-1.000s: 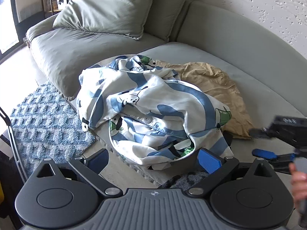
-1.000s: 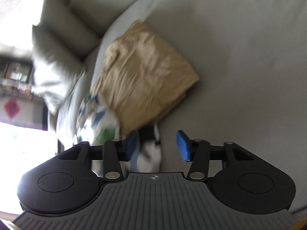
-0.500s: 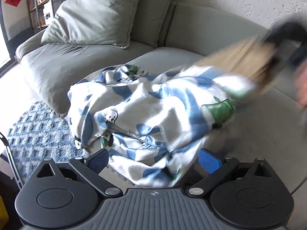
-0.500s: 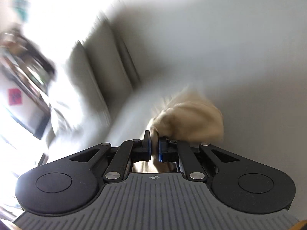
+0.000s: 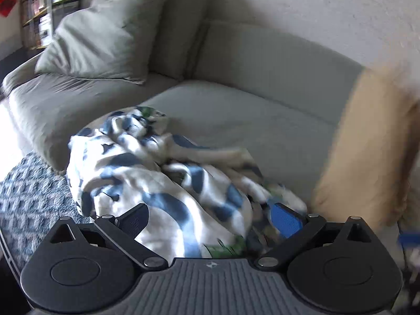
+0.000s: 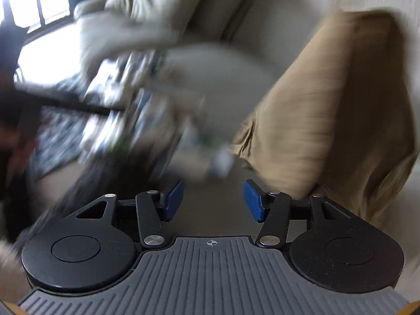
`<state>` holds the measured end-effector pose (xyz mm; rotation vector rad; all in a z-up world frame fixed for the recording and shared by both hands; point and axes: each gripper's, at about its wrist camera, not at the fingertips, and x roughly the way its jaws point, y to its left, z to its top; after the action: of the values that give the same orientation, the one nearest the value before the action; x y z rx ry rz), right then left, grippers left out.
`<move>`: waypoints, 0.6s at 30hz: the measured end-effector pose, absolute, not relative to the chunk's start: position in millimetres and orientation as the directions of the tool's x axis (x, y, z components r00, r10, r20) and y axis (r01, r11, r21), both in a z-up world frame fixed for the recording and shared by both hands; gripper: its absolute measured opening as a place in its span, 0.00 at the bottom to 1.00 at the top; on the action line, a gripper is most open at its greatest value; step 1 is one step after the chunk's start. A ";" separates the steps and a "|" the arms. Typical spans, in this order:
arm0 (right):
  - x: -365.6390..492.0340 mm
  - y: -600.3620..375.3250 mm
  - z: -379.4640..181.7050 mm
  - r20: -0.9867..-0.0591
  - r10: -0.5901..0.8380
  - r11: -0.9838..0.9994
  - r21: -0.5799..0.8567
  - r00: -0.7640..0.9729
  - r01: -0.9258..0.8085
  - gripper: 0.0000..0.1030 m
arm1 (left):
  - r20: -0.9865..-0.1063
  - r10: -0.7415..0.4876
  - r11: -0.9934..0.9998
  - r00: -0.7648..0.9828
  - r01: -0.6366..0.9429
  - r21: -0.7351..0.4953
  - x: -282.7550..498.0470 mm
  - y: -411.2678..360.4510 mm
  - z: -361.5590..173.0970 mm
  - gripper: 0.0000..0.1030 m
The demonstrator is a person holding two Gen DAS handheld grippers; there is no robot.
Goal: Fold clothes
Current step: 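Reach the right gripper to the khaki jacket and grasp its hem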
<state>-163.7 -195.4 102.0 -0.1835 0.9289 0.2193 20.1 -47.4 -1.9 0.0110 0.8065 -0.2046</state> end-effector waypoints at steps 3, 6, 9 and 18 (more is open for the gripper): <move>-205.0 -222.8 68.4 -0.852 0.108 0.992 0.060 0.513 -0.109 0.60 | -0.733 -0.211 0.966 0.647 0.250 -0.057 11.7 -70.5 -7.8 0.94; -228.3 -274.6 59.9 -0.825 0.018 0.983 0.118 0.564 0.141 0.72 | -0.748 -0.242 0.948 0.618 0.314 -0.048 3.4 -93.6 -13.7 0.94; -244.0 -334.5 51.4 -0.799 -0.056 0.890 0.231 0.599 0.392 0.72 | -0.763 -0.271 0.926 0.586 0.376 -0.040 -5.0 -116.7 -19.7 0.94; -194.8 -479.9 -15.9 -0.726 -0.135 0.522 0.526 0.674 0.671 0.74 | -0.782 -0.345 0.870 0.519 0.490 -0.059 -18.6 -152.6 -30.3 0.94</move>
<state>-194.8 -479.9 -15.9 0.8999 0.6796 -0.5302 -18.6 -152.6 -30.3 0.1773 0.8941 -0.5041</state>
